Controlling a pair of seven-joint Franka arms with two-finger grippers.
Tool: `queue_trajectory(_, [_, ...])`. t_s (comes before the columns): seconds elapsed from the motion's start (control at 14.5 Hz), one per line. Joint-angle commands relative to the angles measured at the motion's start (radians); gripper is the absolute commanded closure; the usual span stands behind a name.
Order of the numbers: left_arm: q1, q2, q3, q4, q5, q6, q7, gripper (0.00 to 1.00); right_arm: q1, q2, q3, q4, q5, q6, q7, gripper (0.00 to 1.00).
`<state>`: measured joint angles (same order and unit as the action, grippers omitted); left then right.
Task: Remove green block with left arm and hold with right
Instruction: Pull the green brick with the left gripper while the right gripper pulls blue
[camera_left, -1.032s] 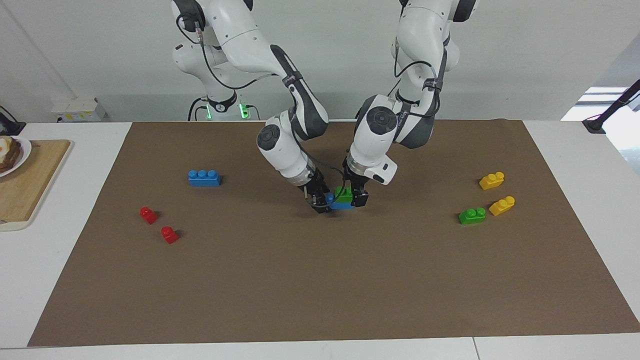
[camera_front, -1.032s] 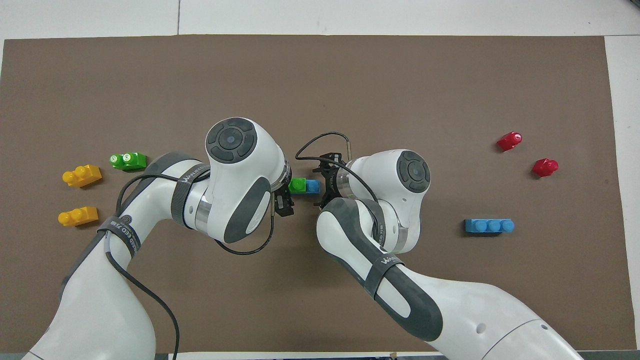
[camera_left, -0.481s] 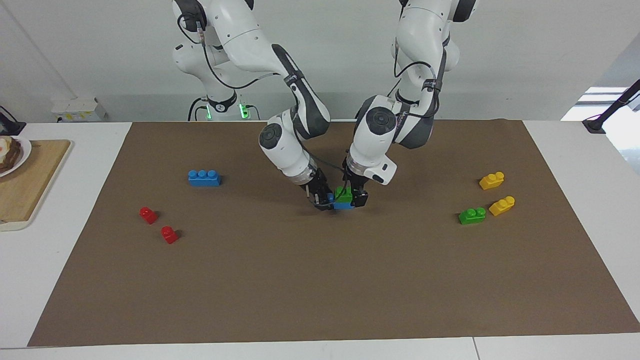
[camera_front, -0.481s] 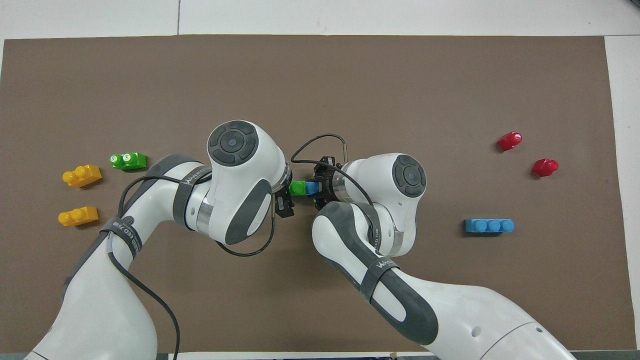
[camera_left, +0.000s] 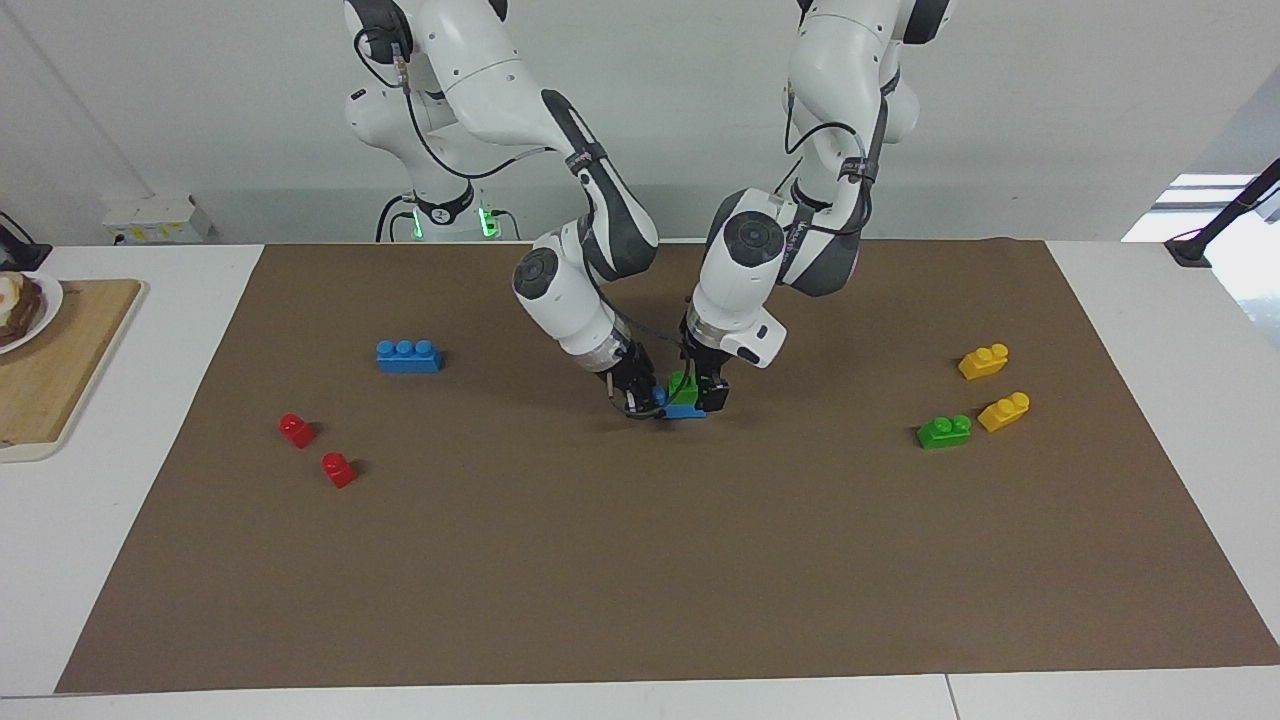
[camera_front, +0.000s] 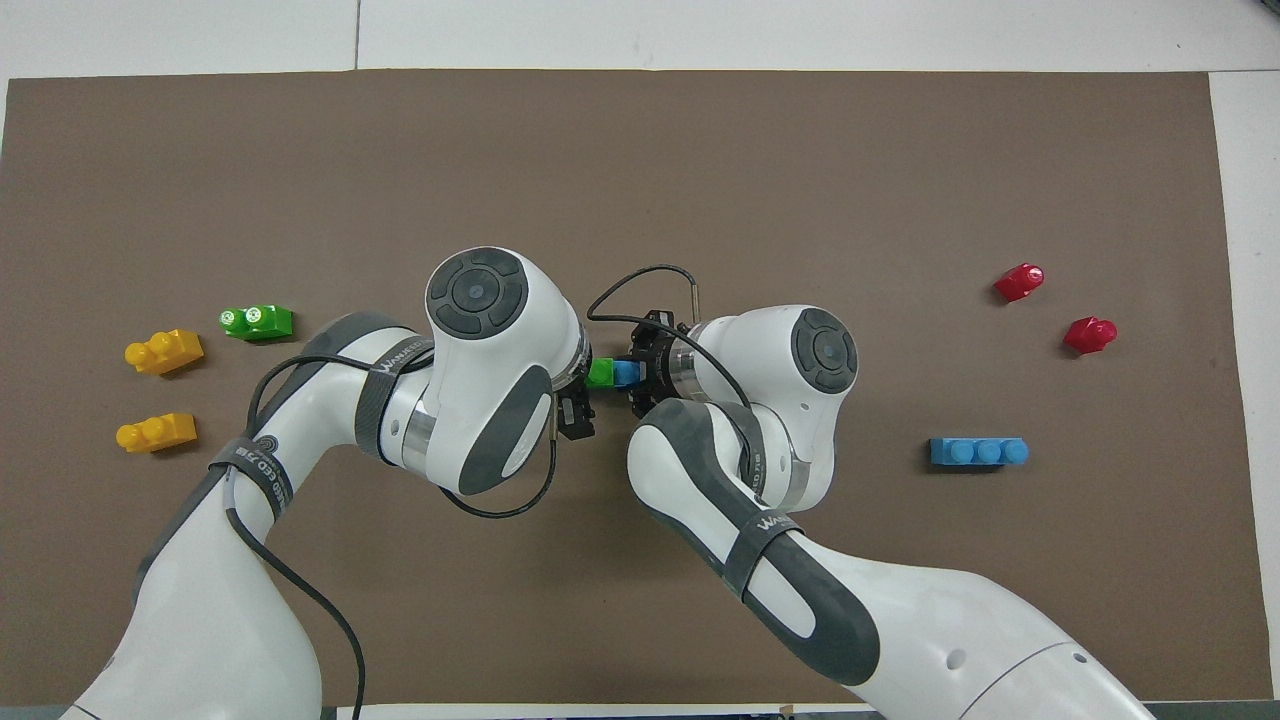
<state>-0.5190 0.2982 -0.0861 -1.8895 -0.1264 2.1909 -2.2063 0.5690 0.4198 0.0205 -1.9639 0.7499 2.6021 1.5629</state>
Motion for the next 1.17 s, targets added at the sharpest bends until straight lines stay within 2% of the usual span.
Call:
queue_trajectory(0.0, [-0.021,-0.002,0.011,-0.016,0.031,0.026,-0.023,0.25,-0.003,0.005,0.006,-0.015,0.025,0.049,0.002,1.0])
queue_trajectory(0.07, [-0.021,-0.001,0.011,-0.016,0.033,0.027,-0.023,0.38,-0.001,0.005,0.006,-0.016,0.025,0.05,0.002,1.0])
queue_trajectory(0.21, [-0.021,-0.001,0.011,-0.014,0.033,0.026,-0.019,0.7,-0.001,0.005,0.006,-0.016,0.025,0.05,0.002,1.0])
queue_trajectory(0.28, [-0.021,0.001,0.011,-0.013,0.033,0.026,-0.018,0.84,-0.001,0.005,0.006,-0.016,0.025,0.05,0.002,1.0])
queue_trajectory(0.41, [-0.016,0.002,0.011,0.001,0.031,0.018,-0.016,0.97,-0.001,0.005,0.006,-0.016,0.025,0.052,0.002,1.0])
queue_trajectory(0.96, [0.007,-0.017,0.011,0.098,0.028,-0.046,0.0,1.0,-0.001,0.025,0.006,-0.009,0.025,0.07,0.002,1.0])
queue_trajectory(1.1, [0.037,-0.037,0.009,0.112,0.03,-0.114,0.063,1.0,-0.011,0.025,0.006,-0.004,0.023,0.064,-0.003,1.0])
